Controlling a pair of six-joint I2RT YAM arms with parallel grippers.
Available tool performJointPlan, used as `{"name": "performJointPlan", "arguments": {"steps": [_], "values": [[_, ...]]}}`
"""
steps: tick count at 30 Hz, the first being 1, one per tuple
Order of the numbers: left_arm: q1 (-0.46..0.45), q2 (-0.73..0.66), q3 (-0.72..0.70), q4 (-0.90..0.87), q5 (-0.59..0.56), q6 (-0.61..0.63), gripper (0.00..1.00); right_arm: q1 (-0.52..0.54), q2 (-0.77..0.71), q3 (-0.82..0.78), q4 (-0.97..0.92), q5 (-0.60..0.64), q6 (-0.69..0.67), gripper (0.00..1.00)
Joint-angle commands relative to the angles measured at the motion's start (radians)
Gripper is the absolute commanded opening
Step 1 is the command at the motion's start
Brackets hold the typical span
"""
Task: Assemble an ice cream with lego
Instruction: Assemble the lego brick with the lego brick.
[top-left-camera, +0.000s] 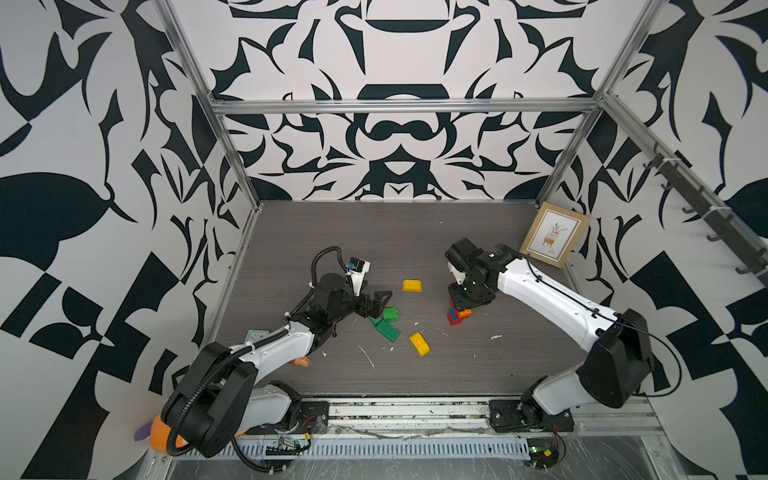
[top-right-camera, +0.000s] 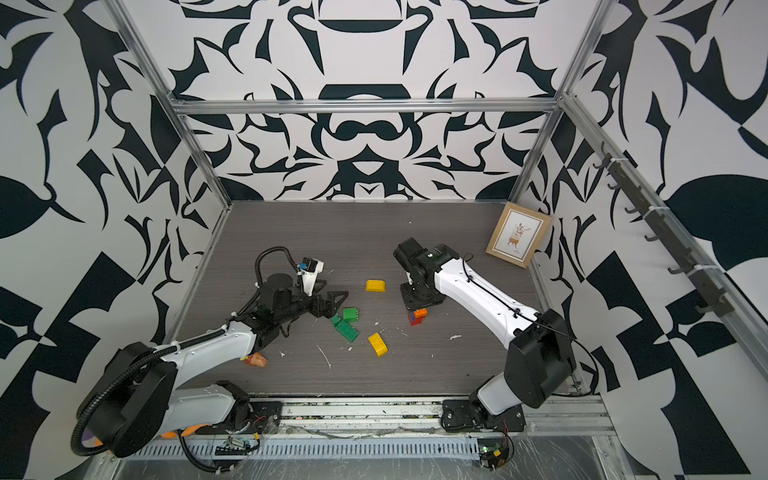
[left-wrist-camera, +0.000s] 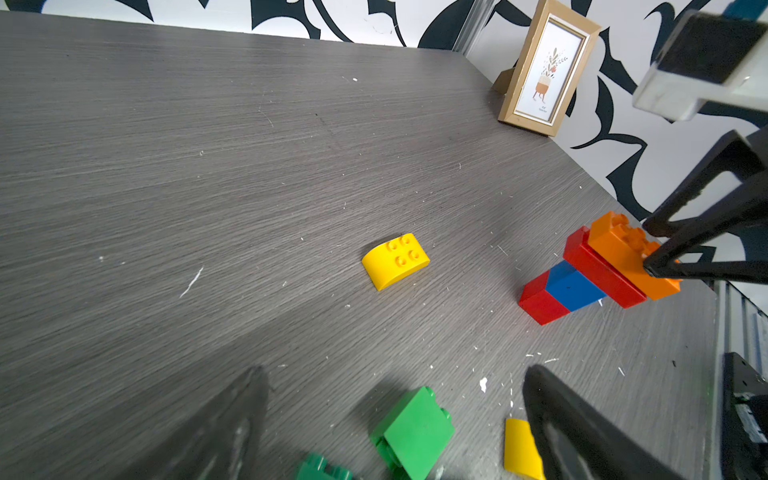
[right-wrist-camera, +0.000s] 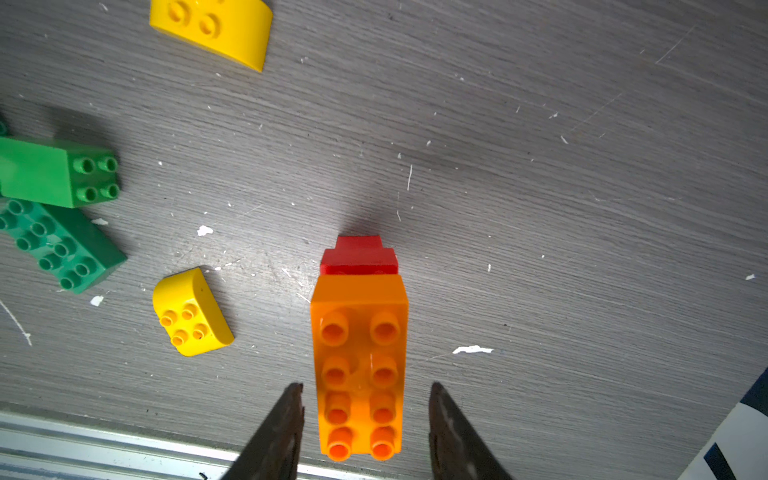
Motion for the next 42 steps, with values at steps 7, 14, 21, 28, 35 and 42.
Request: {"name": "performJointPlan", "arguments": {"steps": [7,14,21,28,35,42], "values": [[-0.002,0.021,0.019,-0.004,0.001,0.007,0.99,0.018,-0.032,0.010,-0.002,0.031,0.014,0.47],[-0.001,0.022,0.022,-0.005,0.002,0.005,0.99,0.021,-0.008,-0.002,0.016,0.030,0.009,0.45],[-0.002,0.023,0.021,-0.007,0.000,0.008,0.99,0.020,0.003,-0.005,0.029,0.032,0.007,0.34],[-0.002,0.025,0.023,-0.008,0.003,0.008,0.99,0.020,0.007,-0.023,0.028,0.012,0.009,0.28],[-0.002,0.022,0.023,-0.011,0.003,0.009,0.99,0.020,0.021,-0.035,0.003,0.013,0.008,0.25],[-0.002,0.019,0.022,-0.015,0.002,0.010,0.99,0.021,0.023,-0.087,-0.028,-0.009,0.008,0.22]]}}
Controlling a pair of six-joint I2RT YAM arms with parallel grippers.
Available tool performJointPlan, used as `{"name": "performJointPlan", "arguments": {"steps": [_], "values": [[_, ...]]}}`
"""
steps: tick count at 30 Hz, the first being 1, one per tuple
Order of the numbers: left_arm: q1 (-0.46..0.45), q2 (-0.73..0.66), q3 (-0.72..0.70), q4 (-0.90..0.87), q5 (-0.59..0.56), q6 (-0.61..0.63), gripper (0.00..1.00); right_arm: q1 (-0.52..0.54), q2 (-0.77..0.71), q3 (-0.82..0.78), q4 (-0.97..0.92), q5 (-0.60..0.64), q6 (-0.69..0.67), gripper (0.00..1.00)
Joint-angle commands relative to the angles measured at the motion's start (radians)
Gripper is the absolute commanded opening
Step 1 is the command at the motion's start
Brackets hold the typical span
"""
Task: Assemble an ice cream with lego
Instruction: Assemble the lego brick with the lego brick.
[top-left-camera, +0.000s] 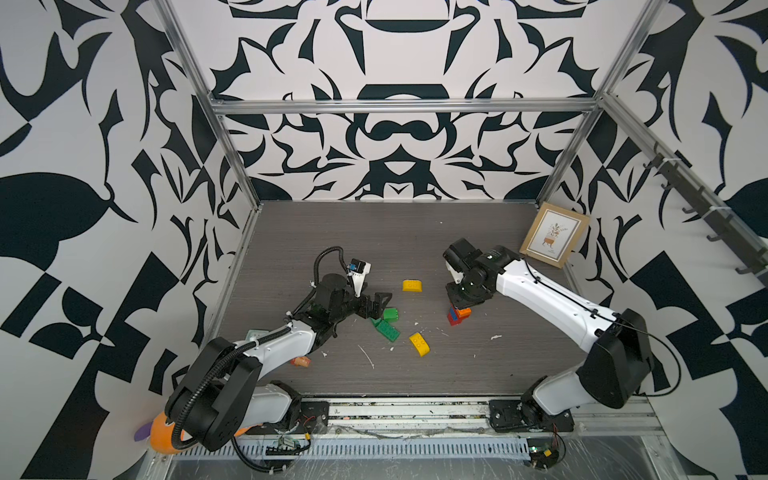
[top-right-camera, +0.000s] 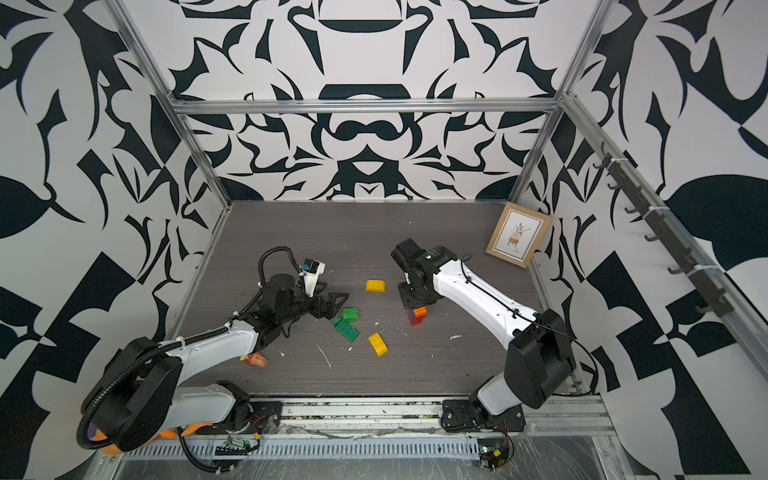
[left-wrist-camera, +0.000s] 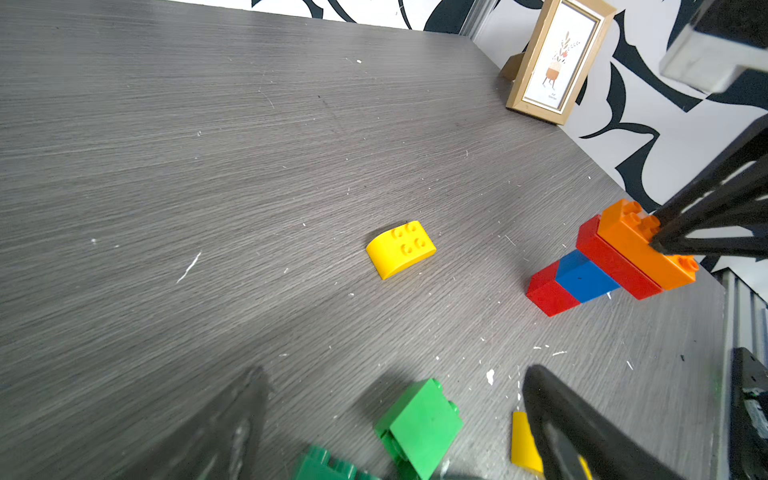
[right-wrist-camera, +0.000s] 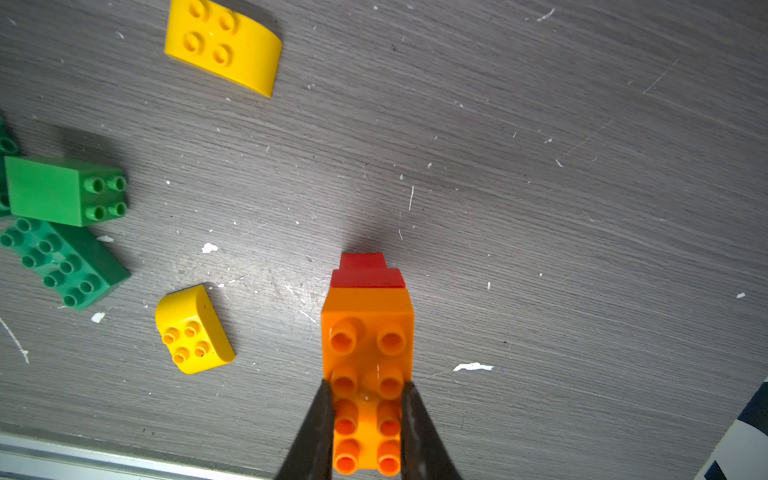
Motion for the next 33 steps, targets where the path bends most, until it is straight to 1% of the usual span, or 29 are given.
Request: {"name": "performJointPlan", "arguments": {"steps": [1,6,11,21,25,29,33], "values": [[-0.002,0.001,0.022,-0.013,0.002,0.011,0.99,0.006,0.020,-0.085,-0.064,-0.052,0.005,0.22],[-0.002,-0.010,0.021,-0.017,-0.001,0.012,0.99,0.006,0.029,-0.153,-0.049,-0.076,0.012,0.20],[-0.002,-0.015,0.019,-0.018,-0.003,0.012,0.99,0.005,0.034,-0.176,-0.048,-0.058,0.024,0.19],[-0.002,-0.015,0.021,-0.019,0.000,0.012,0.99,0.006,0.009,-0.088,-0.066,0.005,0.027,0.19],[-0.002,-0.012,0.023,-0.022,-0.003,0.012,0.99,0.006,0.005,-0.043,-0.040,0.018,0.025,0.27],[-0.002,-0.015,0.022,-0.023,-0.005,0.015,0.99,0.006,0.002,-0.016,-0.016,0.025,0.018,0.32],[-0.002,-0.011,0.028,-0.033,-0.005,0.017,0.99,0.006,0.001,-0.003,0.004,0.010,0.007,0.33]]}}
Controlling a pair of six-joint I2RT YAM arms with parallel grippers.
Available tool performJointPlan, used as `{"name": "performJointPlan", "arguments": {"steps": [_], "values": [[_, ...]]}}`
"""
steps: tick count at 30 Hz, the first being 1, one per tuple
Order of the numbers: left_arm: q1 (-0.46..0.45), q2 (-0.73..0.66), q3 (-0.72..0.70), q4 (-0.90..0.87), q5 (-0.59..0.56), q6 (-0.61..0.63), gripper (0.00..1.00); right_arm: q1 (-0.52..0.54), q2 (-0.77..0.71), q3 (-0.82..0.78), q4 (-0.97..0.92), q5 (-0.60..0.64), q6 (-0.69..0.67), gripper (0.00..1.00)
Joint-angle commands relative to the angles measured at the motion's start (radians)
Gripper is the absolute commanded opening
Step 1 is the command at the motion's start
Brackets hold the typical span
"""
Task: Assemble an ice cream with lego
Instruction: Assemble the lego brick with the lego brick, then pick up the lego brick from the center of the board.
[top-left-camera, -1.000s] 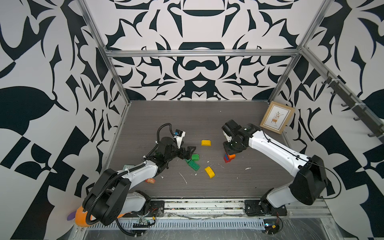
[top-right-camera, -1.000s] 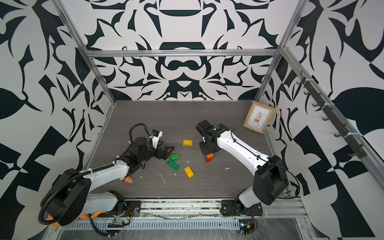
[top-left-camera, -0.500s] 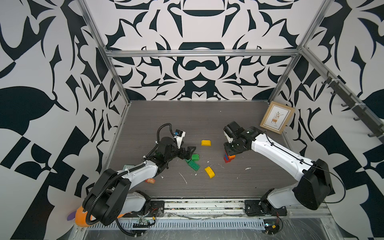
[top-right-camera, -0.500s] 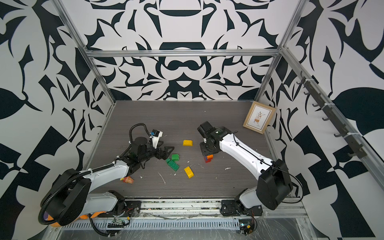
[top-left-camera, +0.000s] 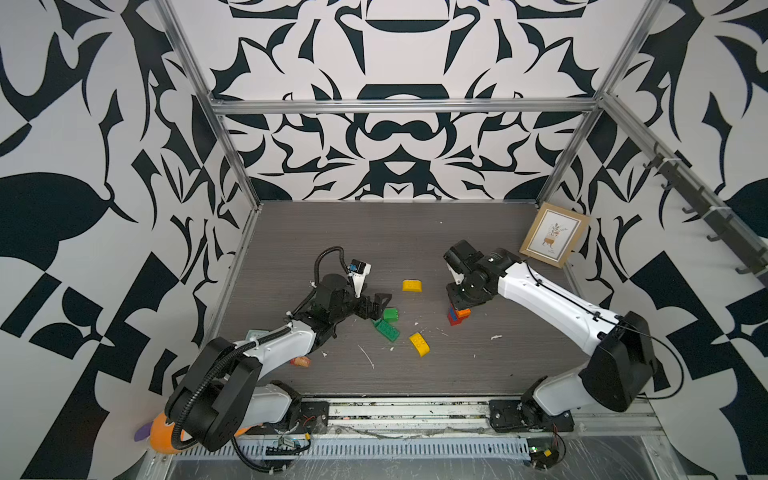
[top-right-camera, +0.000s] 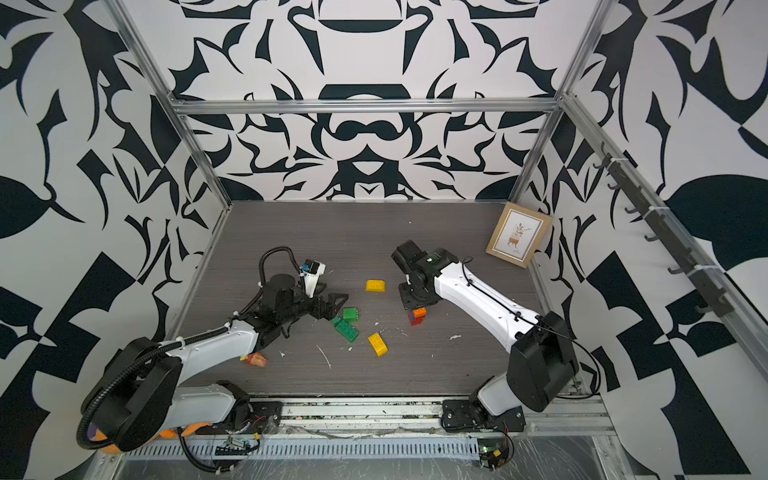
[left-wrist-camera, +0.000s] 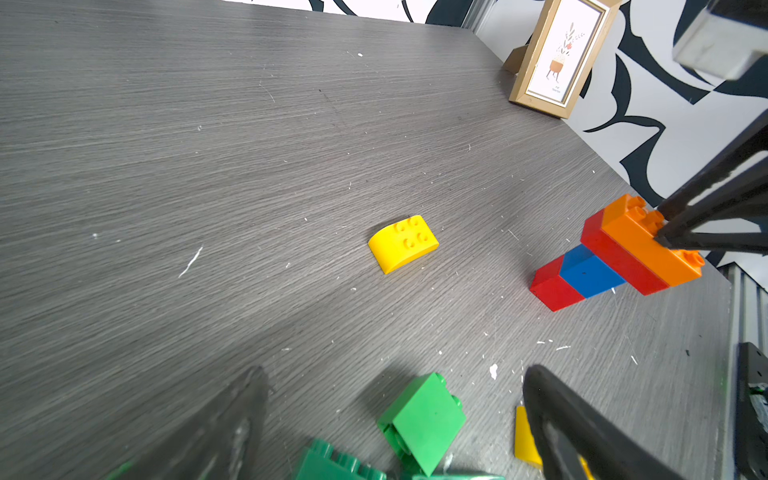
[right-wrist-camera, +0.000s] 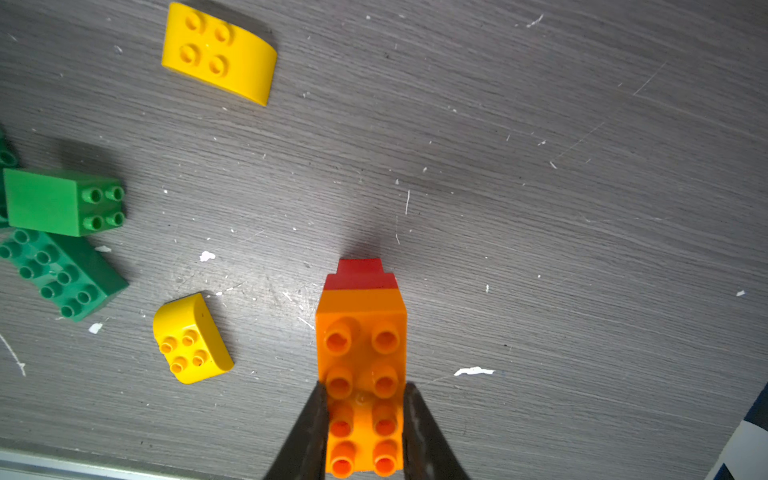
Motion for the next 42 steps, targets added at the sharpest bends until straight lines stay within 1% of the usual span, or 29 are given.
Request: {"name": "performJointPlan", "arguments": {"steps": [1,3,7,9,13,21,25,29,36,42], "values": [[-0.002,-0.009,0.031,-0.025,-0.002,0.008,0.99,0.007,0.014,0.012,-0.018,-0.007,-0.010,0.34],[-0.002,-0.008,0.031,-0.023,-0.001,0.008,0.99,0.007,0.010,0.014,-0.012,-0.001,-0.010,0.37],[-0.002,-0.003,0.031,-0.020,0.000,0.008,0.99,0.007,-0.001,0.029,-0.017,0.012,-0.011,0.40],[-0.002,-0.001,0.033,-0.021,-0.001,0.008,0.99,0.006,-0.012,0.037,-0.021,0.023,-0.011,0.43],[-0.002,0.001,0.033,-0.018,-0.001,0.007,0.99,0.007,-0.027,0.050,-0.040,0.045,-0.012,0.44],[-0.002,0.001,0.033,-0.019,0.002,0.006,0.99,0.006,-0.036,0.039,-0.038,0.050,-0.007,0.48],[-0.002,-0.002,0.032,-0.018,0.003,0.006,0.99,0.006,-0.052,0.036,-0.046,0.051,0.025,0.50],[-0.002,-0.004,0.031,-0.021,0.002,0.006,0.99,0.007,-0.064,0.010,-0.031,0.027,0.065,0.51],[-0.002,-0.011,0.031,-0.024,0.004,0.006,0.99,0.006,-0.014,-0.004,-0.013,-0.002,0.074,0.53],[-0.002,-0.015,0.030,-0.026,0.002,0.009,0.99,0.007,0.013,-0.004,-0.012,-0.002,0.053,0.53]]}}
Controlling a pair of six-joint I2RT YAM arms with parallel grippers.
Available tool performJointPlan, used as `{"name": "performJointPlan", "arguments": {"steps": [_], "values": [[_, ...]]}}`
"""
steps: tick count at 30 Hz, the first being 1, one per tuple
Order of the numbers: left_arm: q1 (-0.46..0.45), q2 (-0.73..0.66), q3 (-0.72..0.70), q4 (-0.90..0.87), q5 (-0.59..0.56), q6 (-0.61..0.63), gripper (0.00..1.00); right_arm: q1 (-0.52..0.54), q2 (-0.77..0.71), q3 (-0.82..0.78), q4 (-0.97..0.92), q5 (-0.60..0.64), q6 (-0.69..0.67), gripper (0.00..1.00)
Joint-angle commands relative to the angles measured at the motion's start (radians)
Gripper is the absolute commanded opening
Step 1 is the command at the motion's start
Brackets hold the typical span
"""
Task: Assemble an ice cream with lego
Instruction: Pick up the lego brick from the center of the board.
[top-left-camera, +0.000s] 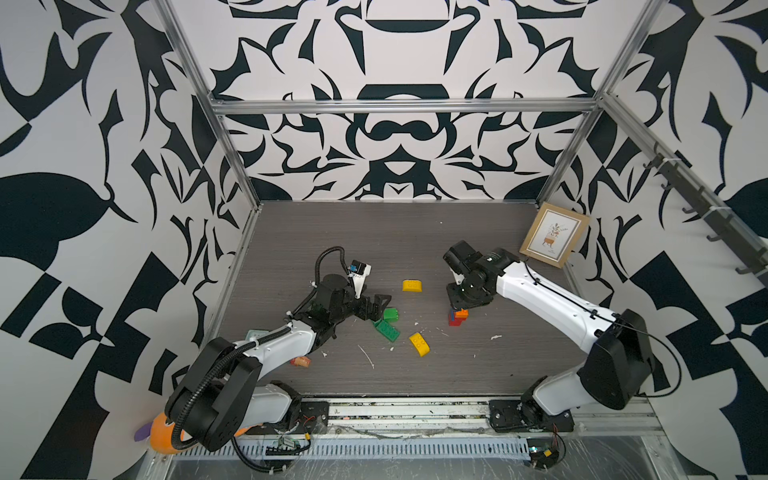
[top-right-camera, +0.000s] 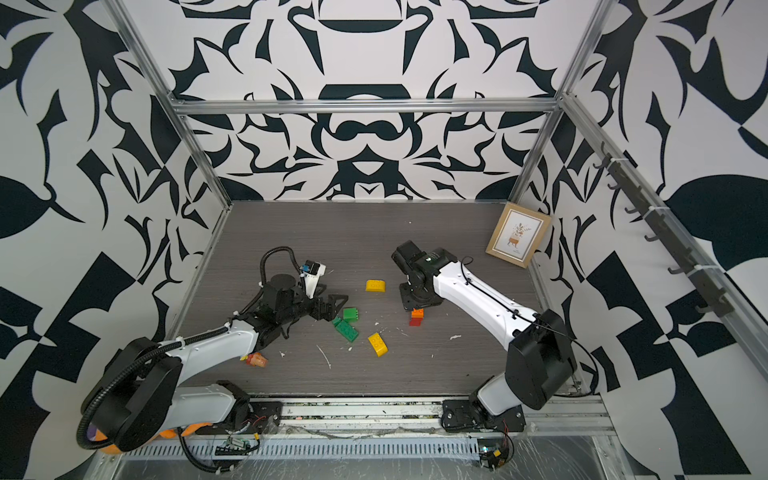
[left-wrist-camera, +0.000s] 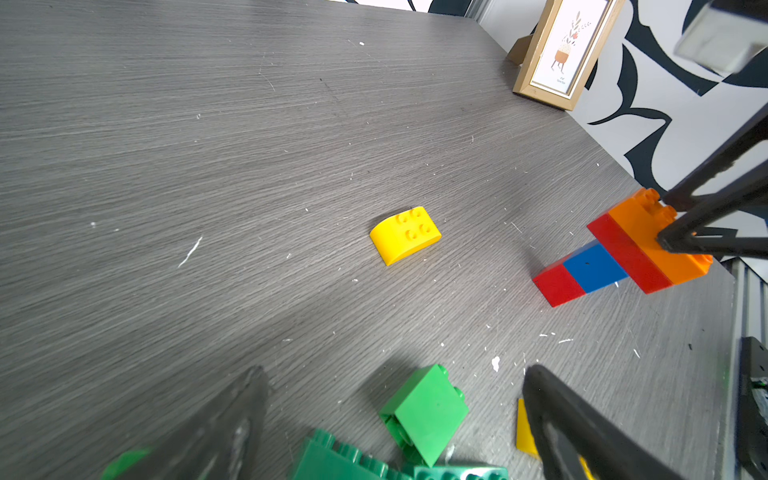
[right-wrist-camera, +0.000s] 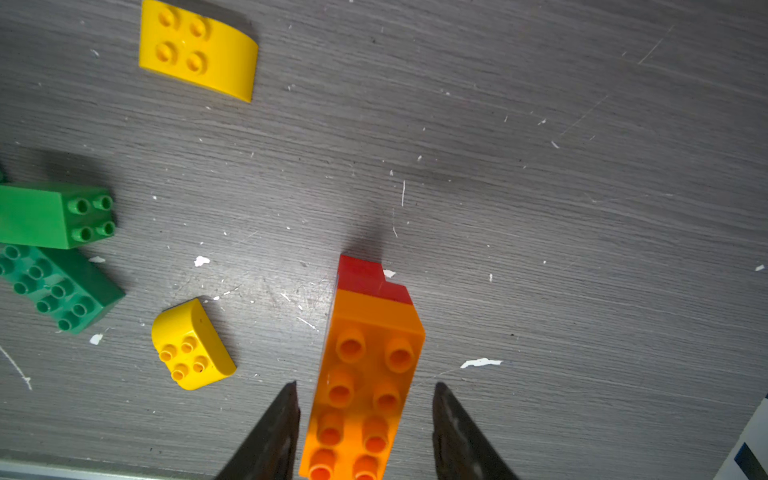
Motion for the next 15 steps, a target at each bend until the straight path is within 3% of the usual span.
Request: {"name": "performJointPlan", "arguments": {"steps": [1,9,15], "values": [[-0.002,-0.015,0.028,-0.004,0.001,0.004,0.99,0.005,0.001,0.000,-0.009,0.005,-0.008,0.52],[-0.002,-0.012,0.030,-0.003,0.001,0.005,0.99,0.005,-0.005,0.012,-0.082,0.079,-0.072,0.53],[-0.002,-0.015,0.028,-0.005,-0.003,0.008,0.99,0.035,-0.027,0.079,-0.036,0.040,-0.115,0.55]]}}
